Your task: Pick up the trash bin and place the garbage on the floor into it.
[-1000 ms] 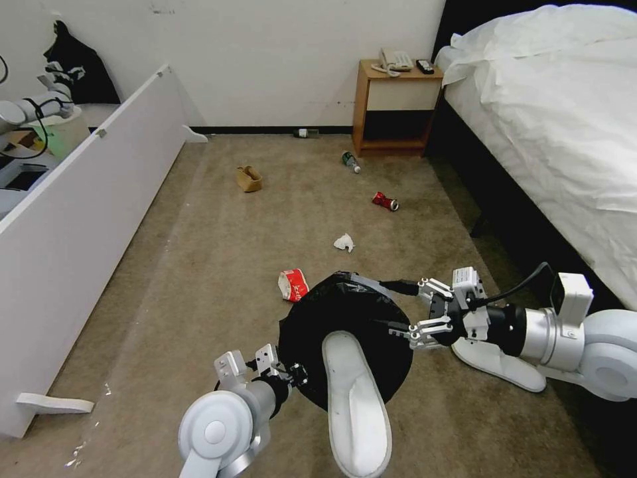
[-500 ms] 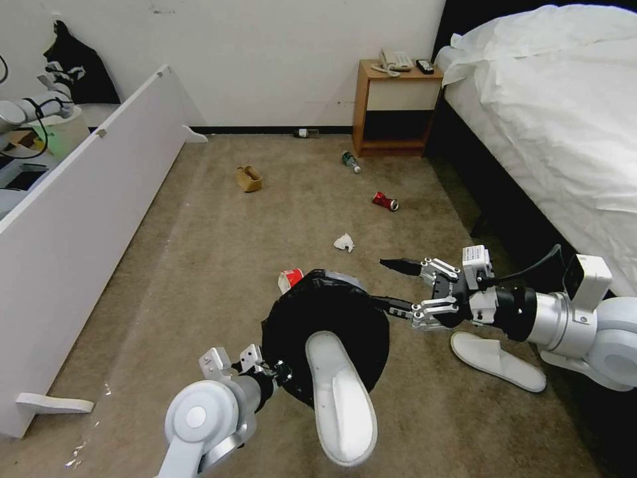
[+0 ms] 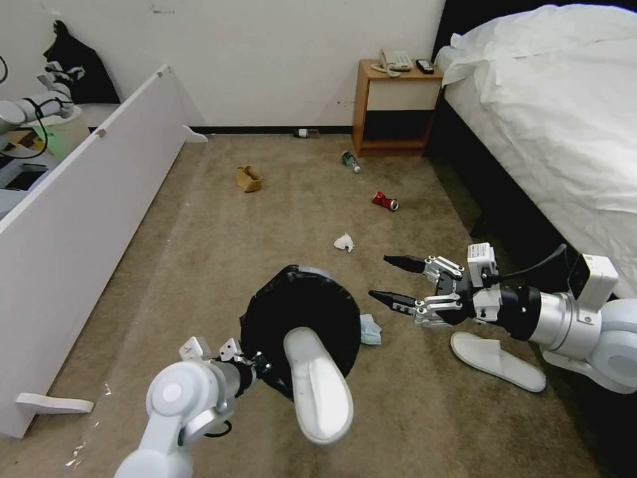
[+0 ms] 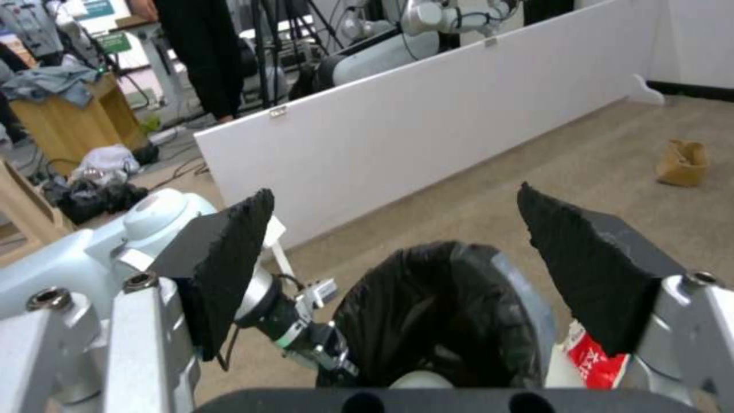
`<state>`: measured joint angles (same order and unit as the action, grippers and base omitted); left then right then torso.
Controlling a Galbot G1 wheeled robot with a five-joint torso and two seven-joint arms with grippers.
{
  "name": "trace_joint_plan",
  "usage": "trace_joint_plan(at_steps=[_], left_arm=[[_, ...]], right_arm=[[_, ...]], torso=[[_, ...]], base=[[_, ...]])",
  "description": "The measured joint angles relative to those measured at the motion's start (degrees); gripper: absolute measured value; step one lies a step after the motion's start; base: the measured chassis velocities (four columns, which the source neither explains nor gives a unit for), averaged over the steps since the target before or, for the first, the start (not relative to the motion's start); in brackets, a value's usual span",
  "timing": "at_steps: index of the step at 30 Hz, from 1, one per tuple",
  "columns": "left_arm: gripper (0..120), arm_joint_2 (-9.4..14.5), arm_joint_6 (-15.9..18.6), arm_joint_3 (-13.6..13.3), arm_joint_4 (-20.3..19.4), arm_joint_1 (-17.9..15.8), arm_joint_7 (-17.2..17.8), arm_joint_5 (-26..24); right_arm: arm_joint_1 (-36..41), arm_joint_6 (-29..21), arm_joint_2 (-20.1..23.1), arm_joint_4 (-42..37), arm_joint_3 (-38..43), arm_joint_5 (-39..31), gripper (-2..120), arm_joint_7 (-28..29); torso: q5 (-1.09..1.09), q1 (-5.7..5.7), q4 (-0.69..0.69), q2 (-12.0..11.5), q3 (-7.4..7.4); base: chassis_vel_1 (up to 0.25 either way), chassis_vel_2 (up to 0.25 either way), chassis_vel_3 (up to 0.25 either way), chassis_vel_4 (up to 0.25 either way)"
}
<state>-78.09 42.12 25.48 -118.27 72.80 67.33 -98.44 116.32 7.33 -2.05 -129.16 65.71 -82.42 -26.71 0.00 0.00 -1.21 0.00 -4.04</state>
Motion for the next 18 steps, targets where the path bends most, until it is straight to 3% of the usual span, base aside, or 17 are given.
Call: trace_joint_plan(at_steps=[2,14,18], left_arm=[[0,0.07,0.0,0.23,1.28,-0.06,2.34,-1.88],[0,-0.09,-0.17,1.22,4.25,-0.32,6.54,-6.26],[0,-0.25,-0.21,1.72,4.59,0.27,9.59,-10.03]], right_arm=[[0.18,-0.06,-0.39,-0.01,-0.26,0.07,84,0.07],[0.92,-0.36,-2.13,-0.28,-1.07,0.61,83,0.11],[1.24,-0.53,-2.84,-0.66,-1.4,0.84,83,0.08]], torso=[[0.0,0.0,0.0,0.0,0.0],[0.02,0.0,0.02,0.0,0.01],[0.02,0.0,0.0,0.01,0.02]], base=[[0.0,0.0,0.0,0.0],[0.0,0.0,0.0,0.0],[0.0,0.0,0.0,0.0]])
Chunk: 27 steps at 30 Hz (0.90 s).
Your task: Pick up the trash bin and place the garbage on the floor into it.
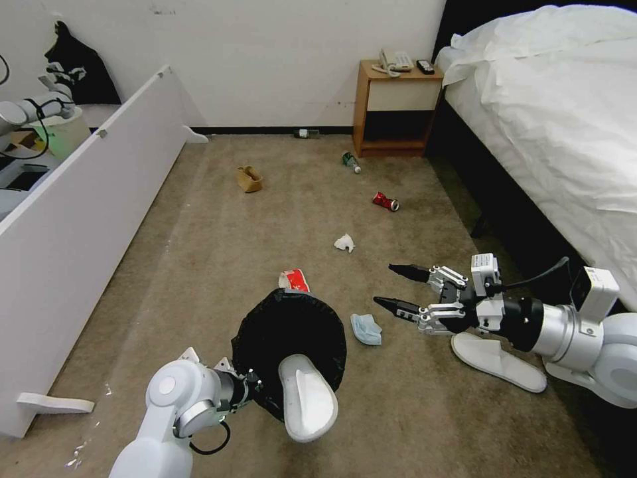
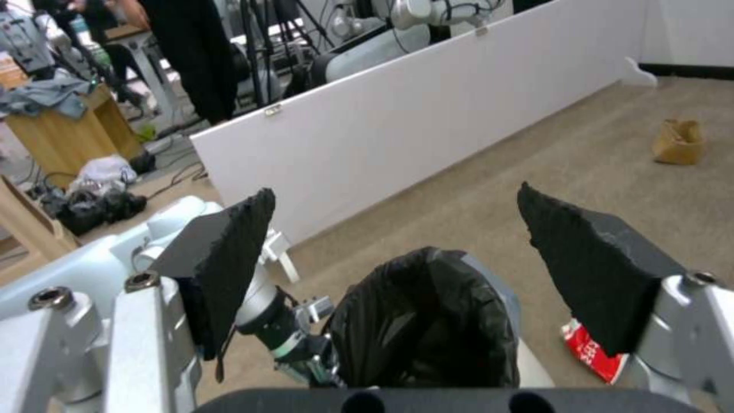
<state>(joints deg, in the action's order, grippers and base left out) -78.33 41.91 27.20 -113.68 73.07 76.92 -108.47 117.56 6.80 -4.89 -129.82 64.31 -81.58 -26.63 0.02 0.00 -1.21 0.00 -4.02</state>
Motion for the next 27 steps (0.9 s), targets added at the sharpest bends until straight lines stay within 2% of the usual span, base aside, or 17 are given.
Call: trace_joint_plan(at_steps=[2,3,4,5,7,10,12,13,18,22,25,27], left_arm=[[0,-0.31,-0.12,0.22,0.36,0.26,2.28,-1.58],[0,-0.31,-0.12,0.22,0.36,0.26,2.28,-1.58],[0,-0.41,-0.42,0.4,0.23,0.38,4.06,-3.34],[0,-0.41,-0.42,0.4,0.23,0.38,4.06,-3.34],[0,-0.65,-0.55,1.02,-0.77,0.75,8.19,-7.65],[0,-0.92,-1.76,1.18,-1.62,1.38,9.57,-8.84],[0,-1.01,-1.93,1.16,-1.73,1.51,9.62,-8.82],[0,-1.6,-3.25,0.96,-2.62,1.95,9.96,-8.75],[0,-2.31,-5.14,0.83,-3.15,1.68,10.3,-8.27],[0,-0.8,-6.55,1.0,-6.37,0.41,10.93,-9.65],[0,0.29,-6.22,1.91,-7.08,-0.2,10.58,-10.66],[0,0.88,-5.86,2.24,-7.97,0.06,10.59,-10.97]], right_arm=[[0.13,-0.09,-0.49,-0.27,-0.15,0.15,82,0.0],[0.13,-0.09,-0.49,-0.27,-0.15,0.15,82,0.0],[0.21,-0.13,-0.72,-0.4,-0.19,0.3,82,-0.01],[0.21,-0.13,-0.72,-0.4,-0.19,0.3,82,-0.01],[0.29,-0.26,-1.16,-0.55,-0.21,0.54,82,-0.01],[0.3,-0.29,-1.44,-0.69,-0.22,0.68,81,0.08],[0.3,-0.3,-1.46,-0.72,-0.22,0.69,81,0.12],[0.3,-0.31,-1.47,-0.9,-0.22,0.7,80,0.39],[0.3,-0.35,-1.49,-0.95,-0.2,0.91,80,0.64],[0.37,-0.43,-1.54,-0.95,-0.2,1.33,79,0.76],[0.41,-0.45,-1.82,-0.94,-0.21,1.7,79,0.78],[0.37,-0.46,-2.01,-0.93,-0.19,1.74,79,0.97]], torso=[[0.01,0.0,0.0,0.01,0.01],[0.01,0.0,0.0,0.01,0.01],[0.01,0.0,0.0,0.01,0.01],[0.01,0.0,0.0,0.01,0.01],[-0.02,0.0,-0.01,0.01,-0.01],[-0.02,0.0,-0.03,0.01,-0.02],[-0.02,0.0,-0.01,0.01,-0.02],[-0.03,0.0,0.01,0.0,-0.02],[-0.03,0.0,0.0,-0.01,-0.04],[-0.02,0.01,0.0,-0.02,-0.05],[-0.04,0.01,-0.03,-0.02,-0.04],[-0.03,0.01,0.0,-0.02,-0.04]], base=[[0.0,0.0,0.0,0.0],[0.0,0.0,0.0,0.0],[0.0,0.0,0.0,0.0],[0.0,0.0,0.0,0.0],[0.0,0.0,0.0,0.0],[0.0,0.0,0.0,0.0],[0.0,0.0,0.0,0.0],[0.0,0.0,0.0,0.0],[0.0,0.0,0.0,0.0],[0.0,0.0,0.0,0.0],[0.0,0.0,0.0,0.0],[0.0,0.0,0.0,0.0]])
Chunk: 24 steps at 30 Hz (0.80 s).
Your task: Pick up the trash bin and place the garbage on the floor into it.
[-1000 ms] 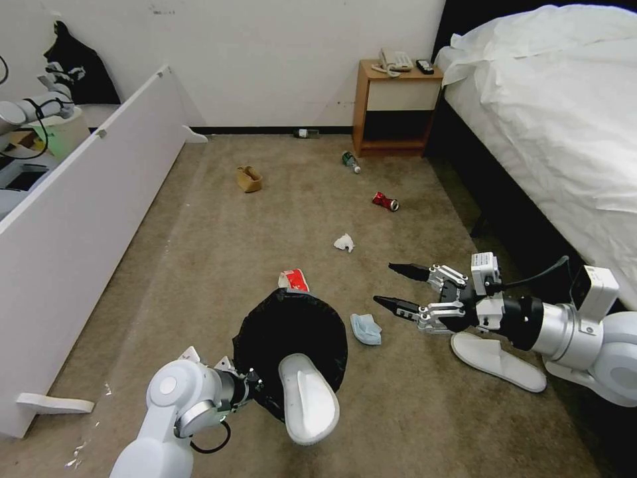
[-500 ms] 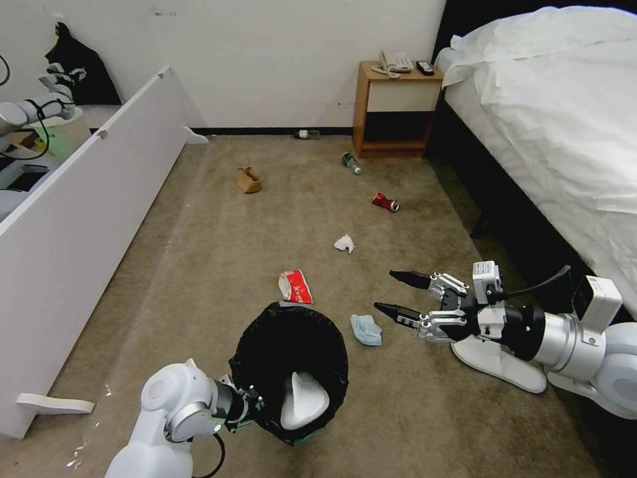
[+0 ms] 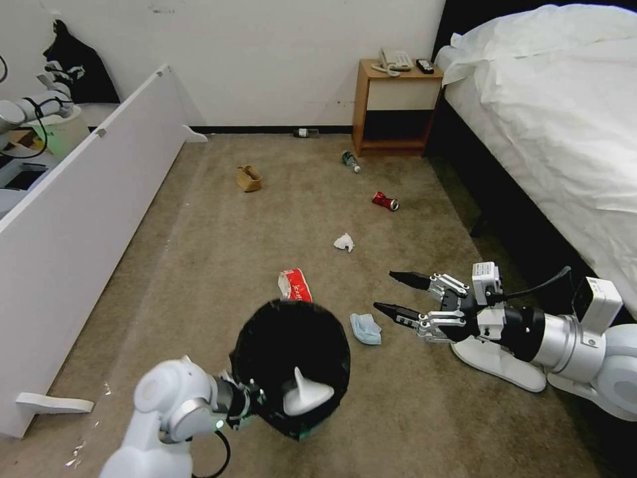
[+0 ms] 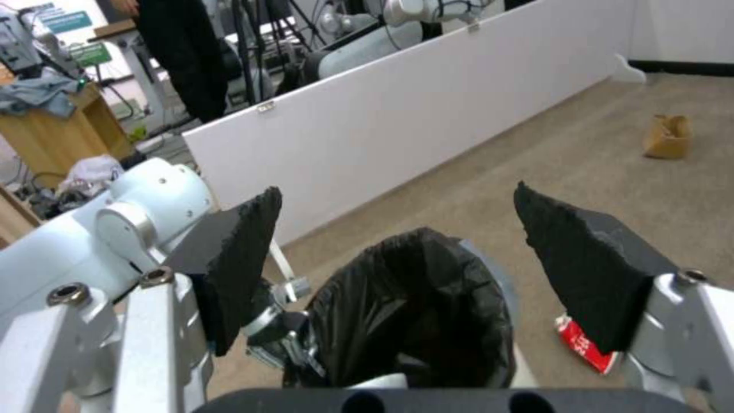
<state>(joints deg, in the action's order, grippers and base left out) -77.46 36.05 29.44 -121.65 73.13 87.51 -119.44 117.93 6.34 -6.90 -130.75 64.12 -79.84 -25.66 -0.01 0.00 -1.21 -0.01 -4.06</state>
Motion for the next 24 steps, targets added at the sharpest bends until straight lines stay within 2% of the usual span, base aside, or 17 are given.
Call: trace_joint_plan(at_steps=[3,5,12,14,18,20,22,24], left_arm=[[0,0.73,0.43,0.03,-2.19,0.41,-0.13,-0.45],[0,1.25,0.95,-0.02,-4.16,0.62,-0.35,-0.77],[0,0.89,2.27,-0.36,-5.25,1.73,-0.47,0.71],[0,0.69,3.16,-1.05,-6.04,2.29,-0.6,1.22],[0,0.68,3.99,-1.62,-6.48,2.54,-0.71,1.81],[0,1.01,4.84,-2.09,-7.34,2.79,-0.85,1.97],[0,2.34,5.98,-2.75,-9.25,3.26,-2.02,2.11],[0,2.78,6.04,-2.88,-9.7,3.31,-2.35,2.1]], right_arm=[[-0.16,0.0,-0.14,-0.02,0.19,-0.1,79,0.51],[-0.39,0.08,-0.14,-0.17,0.6,-0.62,77,1.74],[-0.76,-0.66,-0.34,0.4,1.14,-0.4,72,5.92],[-0.74,-2.18,-0.79,1.37,1.25,1.12,69,8.94],[-0.65,-3.24,-1.27,2.67,1.26,3.14,67,11.32],[-0.56,-3.95,-1.81,4.43,1.26,5.53,67,12.62],[-0.28,-4.76,-2.74,7.26,1.18,9.62,67,12.99],[-0.13,-4.91,-2.93,7.87,1.05,10.56,67,13.03]], torso=[[0.01,0.0,0.03,0.0,0.01],[0.01,0.0,-0.01,0.0,0.02],[0.0,0.0,0.01,0.0,0.02],[0.01,0.0,0.0,0.0,0.02],[0.01,0.0,0.0,0.0,0.02],[0.01,0.0,0.0,0.0,0.02],[0.02,0.0,-0.01,0.0,0.02],[0.02,0.0,0.0,0.01,0.02]], base=[[0.0,0.0,0.0,0.0],[0.0,0.0,0.0,0.0],[0.0,0.0,0.0,0.0],[0.0,0.0,0.0,0.0],[0.0,0.0,0.0,0.0],[0.0,0.0,0.0,0.0],[0.0,0.0,0.0,0.0],[0.0,0.0,0.0,0.0]])
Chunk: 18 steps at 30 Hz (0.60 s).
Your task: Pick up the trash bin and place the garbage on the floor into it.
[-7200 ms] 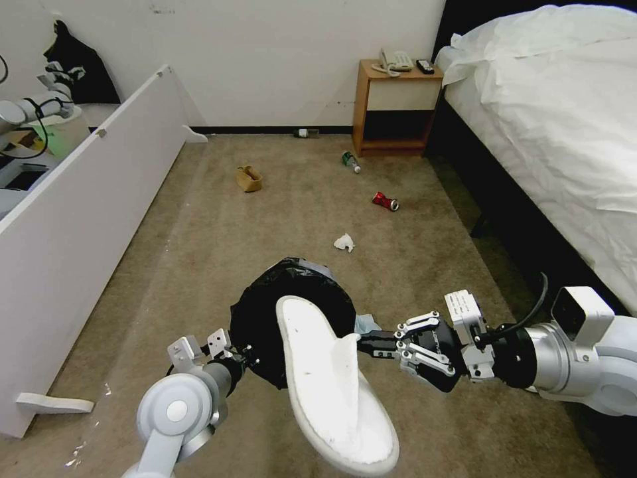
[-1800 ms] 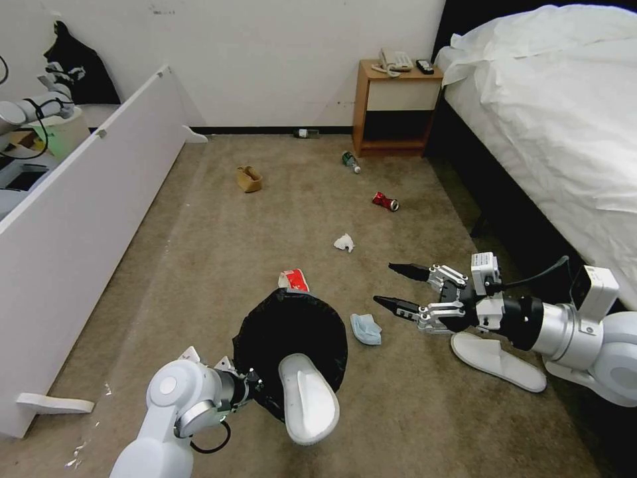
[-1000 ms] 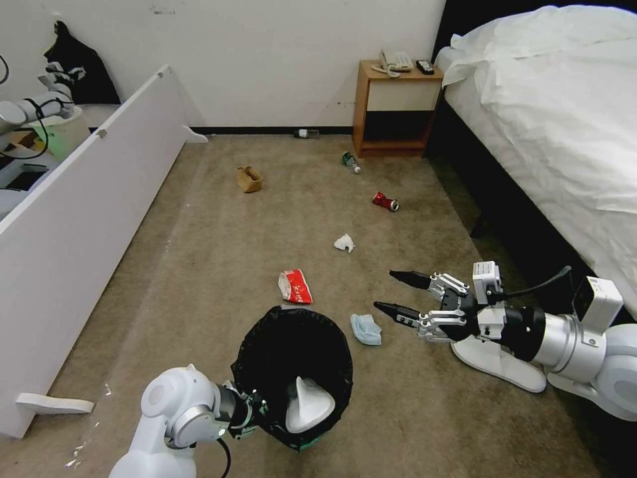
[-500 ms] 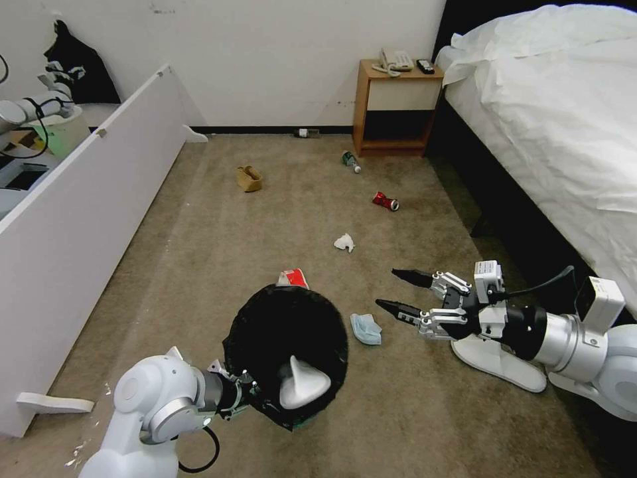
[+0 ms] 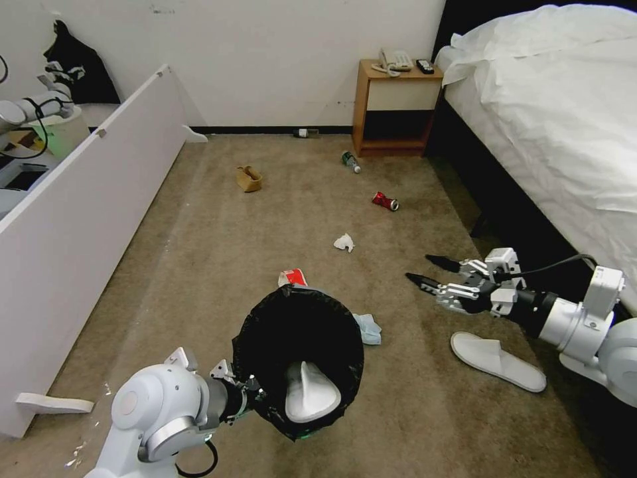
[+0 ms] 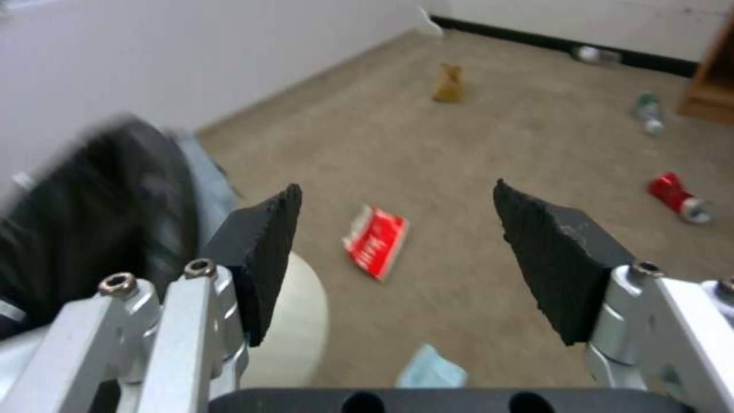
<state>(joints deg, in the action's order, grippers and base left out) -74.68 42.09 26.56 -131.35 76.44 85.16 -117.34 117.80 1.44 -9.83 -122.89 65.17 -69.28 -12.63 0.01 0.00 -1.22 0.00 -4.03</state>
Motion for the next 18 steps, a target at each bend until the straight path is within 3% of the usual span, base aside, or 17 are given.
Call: trace_joint_plan(at_steps=[5,16,18], left_arm=[[0,1.0,0.03,-0.32,-0.87,0.07,-1.08,0.33],[0,0.26,0.17,-0.74,-0.16,-0.31,-4.47,2.51],[0,0.01,0.17,-1.18,0.09,-0.55,-6.7,4.54]], right_arm=[[0.58,-0.26,-1.3,3.13,-0.46,6.05,67,-0.7],[2.07,-0.09,-5.98,6.07,-1.44,12.74,67,-2.69],[2.19,0.29,-7.69,6.69,-1.83,14.49,71,-3.16]], torso=[[0.0,0.0,0.01,0.0,0.0],[0.0,0.0,0.01,0.0,0.0],[0.0,0.0,0.0,0.0,0.0]], base=[[0.0,0.0,0.0,0.0],[0.0,0.0,0.0,0.0],[0.0,0.0,0.0,0.0]])
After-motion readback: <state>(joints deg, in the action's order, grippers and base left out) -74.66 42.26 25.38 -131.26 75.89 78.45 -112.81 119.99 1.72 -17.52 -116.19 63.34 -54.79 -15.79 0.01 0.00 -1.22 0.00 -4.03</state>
